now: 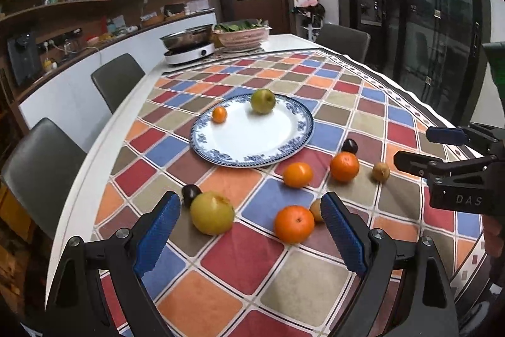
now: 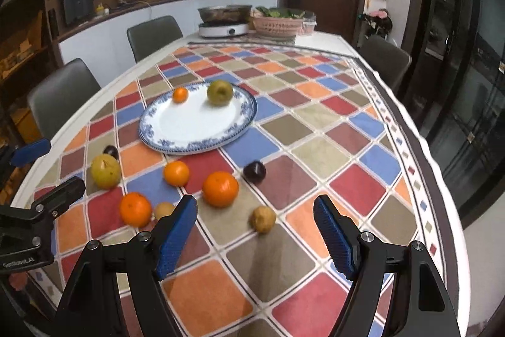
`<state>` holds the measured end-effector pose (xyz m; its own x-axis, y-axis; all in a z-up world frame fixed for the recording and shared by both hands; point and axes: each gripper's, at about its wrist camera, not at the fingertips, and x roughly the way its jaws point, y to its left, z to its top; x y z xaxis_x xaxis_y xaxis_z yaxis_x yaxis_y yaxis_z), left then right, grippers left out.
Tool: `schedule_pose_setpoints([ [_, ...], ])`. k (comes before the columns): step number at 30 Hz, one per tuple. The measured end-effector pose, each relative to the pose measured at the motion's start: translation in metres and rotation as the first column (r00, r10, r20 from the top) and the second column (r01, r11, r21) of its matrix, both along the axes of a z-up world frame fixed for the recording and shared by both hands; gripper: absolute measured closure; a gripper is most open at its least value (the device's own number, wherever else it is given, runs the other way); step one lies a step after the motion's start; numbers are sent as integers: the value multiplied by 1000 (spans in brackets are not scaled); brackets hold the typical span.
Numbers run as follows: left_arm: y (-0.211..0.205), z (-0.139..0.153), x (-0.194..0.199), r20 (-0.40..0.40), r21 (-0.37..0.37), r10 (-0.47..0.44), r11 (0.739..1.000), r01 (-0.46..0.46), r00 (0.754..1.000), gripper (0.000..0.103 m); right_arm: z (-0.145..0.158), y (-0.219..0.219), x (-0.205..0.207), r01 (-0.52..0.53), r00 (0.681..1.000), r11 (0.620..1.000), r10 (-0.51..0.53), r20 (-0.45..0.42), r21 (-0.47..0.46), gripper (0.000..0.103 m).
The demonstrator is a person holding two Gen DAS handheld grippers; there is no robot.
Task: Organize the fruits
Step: 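Withdraw both tools from the plate back toward the loose fruits, then grasp a large orange with the left tool while the right tool grasps a brown kiwi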
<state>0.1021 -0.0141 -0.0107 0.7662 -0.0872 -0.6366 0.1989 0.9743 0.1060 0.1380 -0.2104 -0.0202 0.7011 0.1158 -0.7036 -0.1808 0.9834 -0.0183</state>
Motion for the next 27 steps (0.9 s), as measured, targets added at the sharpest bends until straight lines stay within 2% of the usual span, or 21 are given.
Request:
schedule_pose_setpoints([
  [10, -7, -30, 10, -78, -24, -56, 998, 54, 995, 15, -28, -3, 8, 12, 998, 1000, -13, -68, -11, 27],
  [16, -11, -44, 18, -116, -41, -89, 996, 85, 989, 23, -39, -5, 13, 19, 996, 1000, -20, -89, -15, 28],
  [21, -13, -52, 23, -145, -65, -114, 992, 106, 983, 32, -47, -7, 20, 21, 994, 1000, -23, -109, -20, 40],
  [27, -12, -58, 29, -169, -89, -124, 990, 110, 978, 41, -54, -6, 27, 14, 992, 1000, -16, -126, -14, 48],
])
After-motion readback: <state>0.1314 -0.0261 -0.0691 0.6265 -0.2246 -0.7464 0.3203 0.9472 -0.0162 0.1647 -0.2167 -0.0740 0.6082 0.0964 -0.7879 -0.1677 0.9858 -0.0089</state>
